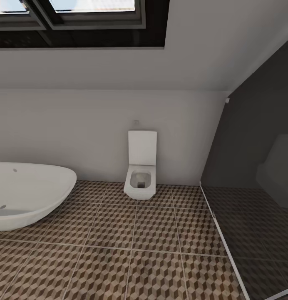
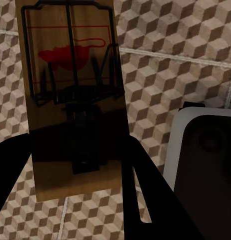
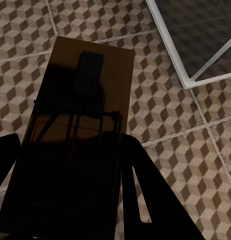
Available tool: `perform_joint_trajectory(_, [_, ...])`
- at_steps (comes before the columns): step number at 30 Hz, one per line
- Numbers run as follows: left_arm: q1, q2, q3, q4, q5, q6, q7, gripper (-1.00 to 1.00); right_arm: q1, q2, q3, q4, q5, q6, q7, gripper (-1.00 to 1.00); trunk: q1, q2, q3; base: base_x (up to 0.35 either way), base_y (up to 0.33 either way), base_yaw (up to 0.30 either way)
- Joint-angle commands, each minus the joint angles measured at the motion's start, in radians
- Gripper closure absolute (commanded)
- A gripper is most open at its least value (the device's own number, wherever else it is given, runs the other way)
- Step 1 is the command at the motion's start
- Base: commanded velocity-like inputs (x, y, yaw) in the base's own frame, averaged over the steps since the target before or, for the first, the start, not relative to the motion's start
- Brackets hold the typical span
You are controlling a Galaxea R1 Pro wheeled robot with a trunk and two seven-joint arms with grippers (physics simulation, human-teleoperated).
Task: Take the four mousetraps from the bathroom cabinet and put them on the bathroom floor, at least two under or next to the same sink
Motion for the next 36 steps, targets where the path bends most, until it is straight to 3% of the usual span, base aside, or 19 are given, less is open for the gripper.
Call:
perform_joint_trajectory(1, [-0.001, -0.001, -0.007, 0.003, -0.002, -0.003, 0.006, 1.00, -0.001, 0.000, 0.009, 0.000, -0.003, -0.002, -0.009, 1.00, 0.001, -0.002, -0.002, 0.000, 0.000, 0.000])
perform_joint_trajectory(36, [-0.001, -0.001, -0.007, 0.003, -0.002, -0.003, 0.006, 1.00, -0.001, 0.000, 0.009, 0.000, -0.002, -0.002, -0.009, 1.00, 0.001, -0.002, -0.002, 0.000, 0.000, 0.000])
